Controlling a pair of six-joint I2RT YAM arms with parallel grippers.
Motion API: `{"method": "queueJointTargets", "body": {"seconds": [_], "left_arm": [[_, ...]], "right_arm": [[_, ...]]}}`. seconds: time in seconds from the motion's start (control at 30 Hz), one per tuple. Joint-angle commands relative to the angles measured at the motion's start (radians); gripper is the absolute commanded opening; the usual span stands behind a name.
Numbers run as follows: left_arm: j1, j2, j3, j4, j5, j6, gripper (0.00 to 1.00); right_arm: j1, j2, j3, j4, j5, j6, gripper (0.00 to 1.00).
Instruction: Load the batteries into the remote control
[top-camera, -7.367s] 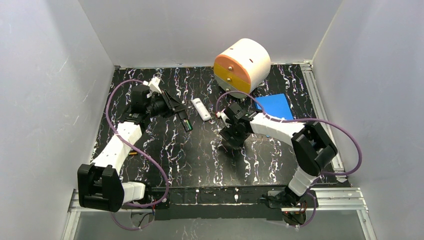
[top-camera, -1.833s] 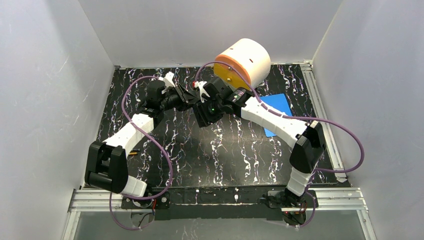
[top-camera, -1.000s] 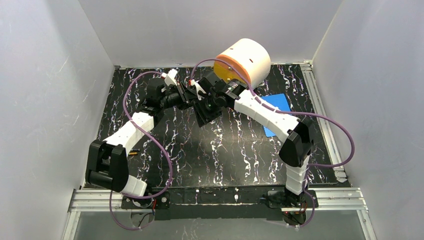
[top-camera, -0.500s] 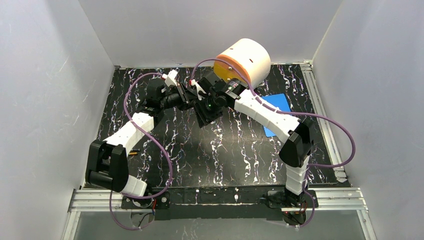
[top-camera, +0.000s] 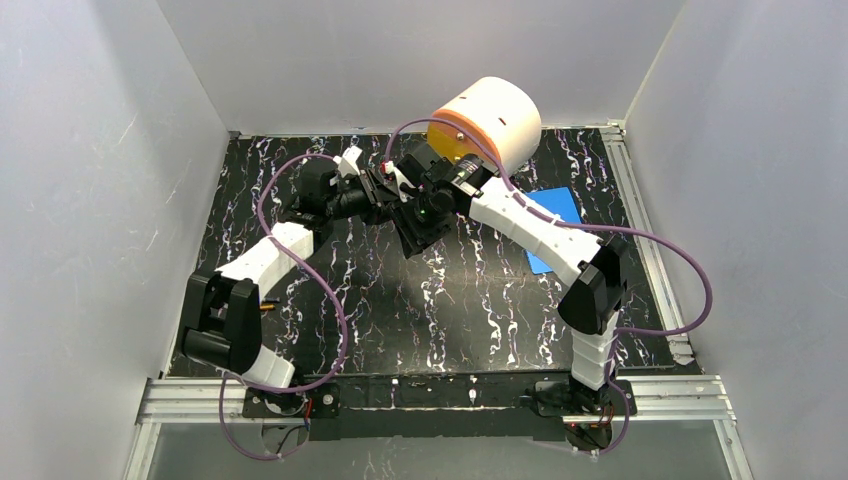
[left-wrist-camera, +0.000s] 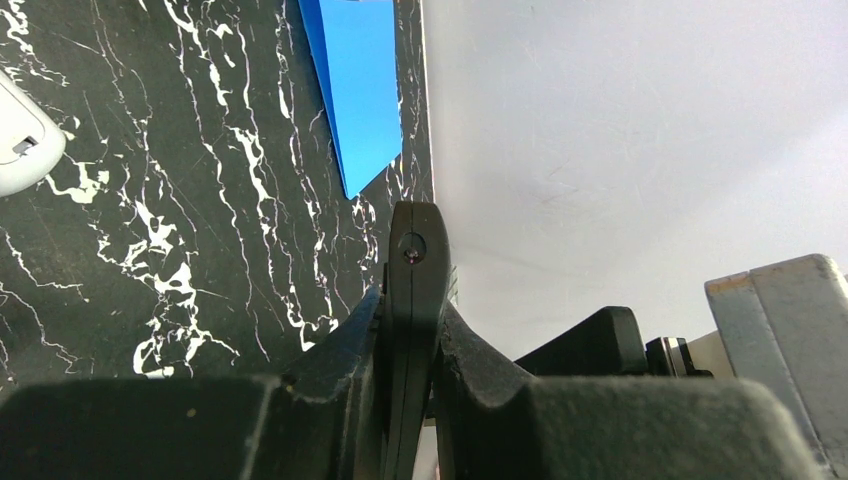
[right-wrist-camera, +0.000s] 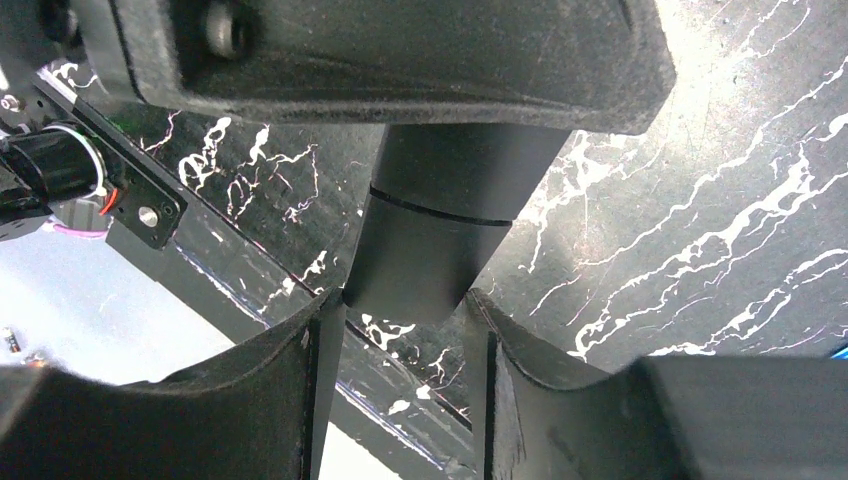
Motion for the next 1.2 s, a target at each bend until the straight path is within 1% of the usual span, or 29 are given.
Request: {"method": "queueJointTargets", "body": {"seconds": [0.0, 0.2, 0.67, 0.8, 0.93, 1.07, 1.17], "left_arm": [[-0.035, -0.018, 0.058, 0.030, 0.153, -0.092, 0.00], [-0.026, 0.009, 0.058, 0.030, 0.140, -0.079, 0.00], [0.005, 0.052, 0.073, 0.030, 0.139, -0.062, 0.00], [0.008, 0.059, 0.074, 0.030, 0.138, -0.059, 0.00], [0.010, 0.061, 0.080, 0.030, 0.135, -0.060, 0.00], [0.013, 0.059, 0.091, 0.030, 0.133, -0.065, 0.00], [0.014, 0.056, 0.107, 0.030, 0.133, -0.075, 0.00]], "right_arm": [[-0.005, 0.007, 0.043, 0.049, 0.054, -0.025, 0.54], [-0.005, 0.000, 0.055, 0.018, 0.051, -0.031, 0.54], [-0.005, -0.032, 0.053, -0.010, 0.068, -0.040, 0.59], [-0.006, -0.057, 0.036, 0.021, 0.078, -0.035, 0.70], [-0.008, -0.095, -0.006, 0.086, 0.058, -0.017, 0.78], [-0.017, -0.185, -0.094, 0.222, -0.002, 0.018, 0.84], [-0.035, -0.279, -0.196, 0.361, -0.002, 0.070, 0.91]]}}
